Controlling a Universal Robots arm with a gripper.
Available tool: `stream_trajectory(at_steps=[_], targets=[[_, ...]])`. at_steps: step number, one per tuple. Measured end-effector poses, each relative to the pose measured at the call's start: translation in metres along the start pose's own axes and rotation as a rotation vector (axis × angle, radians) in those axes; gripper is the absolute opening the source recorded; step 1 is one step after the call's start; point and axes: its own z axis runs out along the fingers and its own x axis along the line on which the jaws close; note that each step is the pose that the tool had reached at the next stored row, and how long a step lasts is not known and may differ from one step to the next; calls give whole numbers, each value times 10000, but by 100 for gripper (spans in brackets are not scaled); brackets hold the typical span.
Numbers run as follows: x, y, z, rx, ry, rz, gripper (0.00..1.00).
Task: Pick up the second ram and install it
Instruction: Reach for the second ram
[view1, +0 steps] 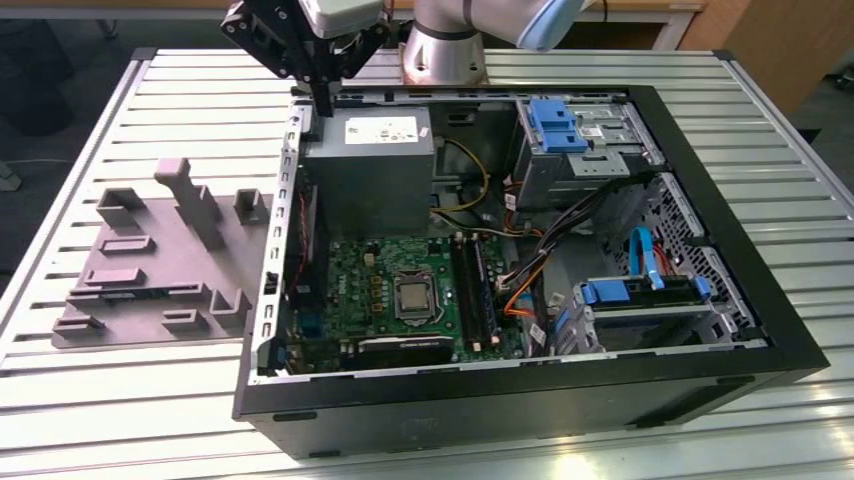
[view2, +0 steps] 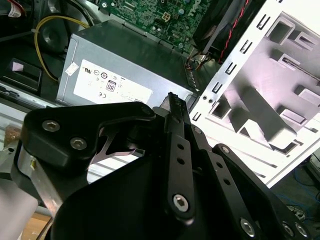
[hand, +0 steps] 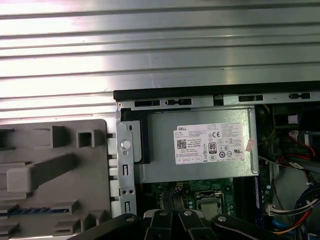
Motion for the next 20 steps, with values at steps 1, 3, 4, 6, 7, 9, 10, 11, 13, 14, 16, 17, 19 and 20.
stream_trajectory(at_steps=[1,3,4,6,7,9,10,11,13,14,16,17,19,20], targets=[[1,0,0,0,1,0,11],[7,-1,2,0,2,0,11],[9,-1,3,-1,2,0,11],[15,-1,4,0,3,0,11],[18,-2,5,0,4,0,11],[23,-2,6,1,5,1,11],[26,-2,7,0,5,0,11],[31,-3,8,0,5,0,11],[40,-4,9,1,6,0,11],[44,-4,9,1,6,0,11],[52,-4,11,0,6,0,11],[57,-5,11,0,6,0,11],[62,-5,11,1,7,-1,11],[64,-5,11,1,6,0,11]])
